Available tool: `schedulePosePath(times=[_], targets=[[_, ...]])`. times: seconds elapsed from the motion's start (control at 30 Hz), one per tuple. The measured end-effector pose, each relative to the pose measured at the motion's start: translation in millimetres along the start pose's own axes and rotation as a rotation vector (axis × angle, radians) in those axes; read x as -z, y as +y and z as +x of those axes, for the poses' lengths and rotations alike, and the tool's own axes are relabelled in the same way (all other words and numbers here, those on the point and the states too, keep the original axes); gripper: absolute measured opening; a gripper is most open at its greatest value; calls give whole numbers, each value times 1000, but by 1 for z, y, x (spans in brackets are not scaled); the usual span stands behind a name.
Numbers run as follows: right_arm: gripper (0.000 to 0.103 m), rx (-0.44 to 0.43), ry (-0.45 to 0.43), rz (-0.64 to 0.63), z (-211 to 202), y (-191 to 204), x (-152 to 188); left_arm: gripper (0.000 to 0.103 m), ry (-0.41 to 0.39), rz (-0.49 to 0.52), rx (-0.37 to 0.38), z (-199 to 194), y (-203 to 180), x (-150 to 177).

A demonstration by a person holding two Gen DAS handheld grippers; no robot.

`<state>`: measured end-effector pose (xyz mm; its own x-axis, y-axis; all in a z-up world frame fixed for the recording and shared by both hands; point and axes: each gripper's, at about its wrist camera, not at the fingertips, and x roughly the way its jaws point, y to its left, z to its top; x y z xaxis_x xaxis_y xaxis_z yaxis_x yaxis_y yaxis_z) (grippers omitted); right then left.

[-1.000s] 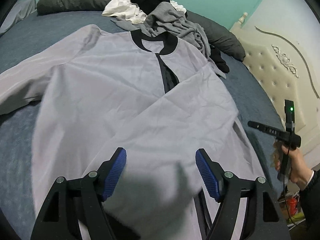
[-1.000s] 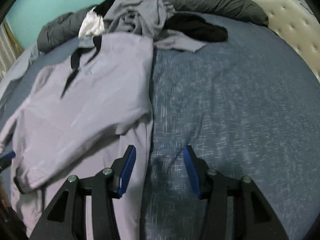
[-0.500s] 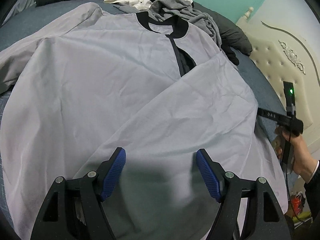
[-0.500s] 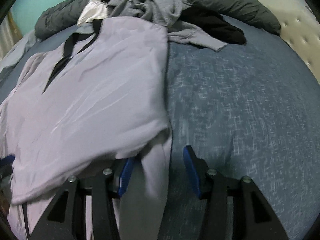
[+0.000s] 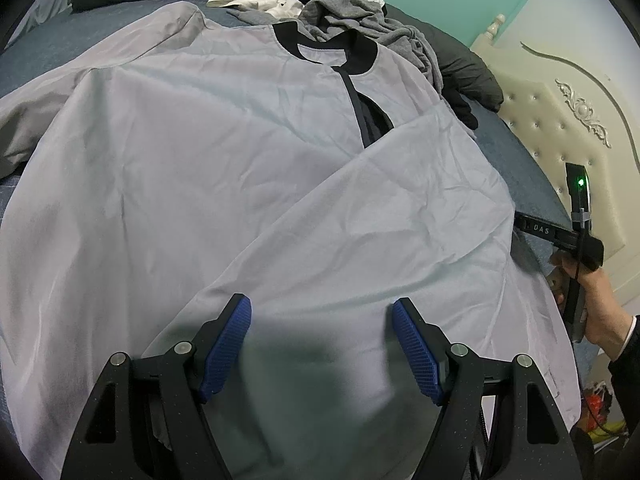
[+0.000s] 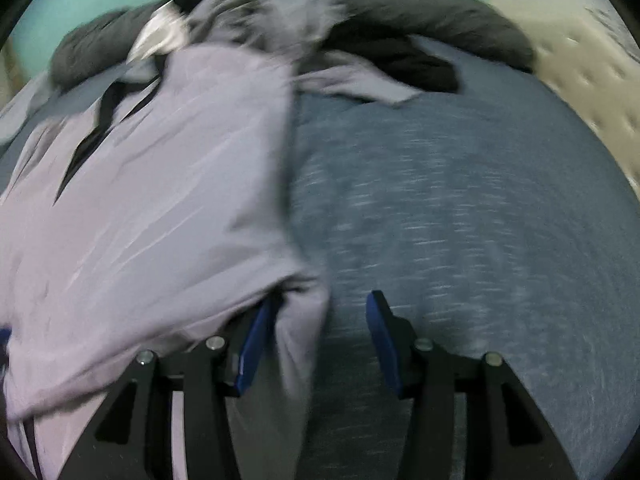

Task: Fold clothes
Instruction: 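Open the right tool and withdraw it from the folded sleeve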

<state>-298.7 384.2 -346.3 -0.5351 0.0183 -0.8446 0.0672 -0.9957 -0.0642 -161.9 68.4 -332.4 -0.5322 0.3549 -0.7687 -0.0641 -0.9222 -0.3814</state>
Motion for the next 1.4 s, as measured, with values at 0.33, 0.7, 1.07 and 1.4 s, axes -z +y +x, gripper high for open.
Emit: schedulePosePath(times=[0.33, 0.7, 1.07, 1.4], targets=[[50, -8, -37, 25, -7, -31, -4, 77, 5, 3, -3, 3, 2, 1], [50, -17, -20, -9, -11, -43, 8, 77, 5, -14, 10, 1, 6, -1], [46, -171, -70, 49, -30, -27, -19, 80, 9, 1, 1, 0, 2, -1], [36, -89, 31, 35, 2, 2, -9, 80, 4, -16, 12, -10, 4, -4]])
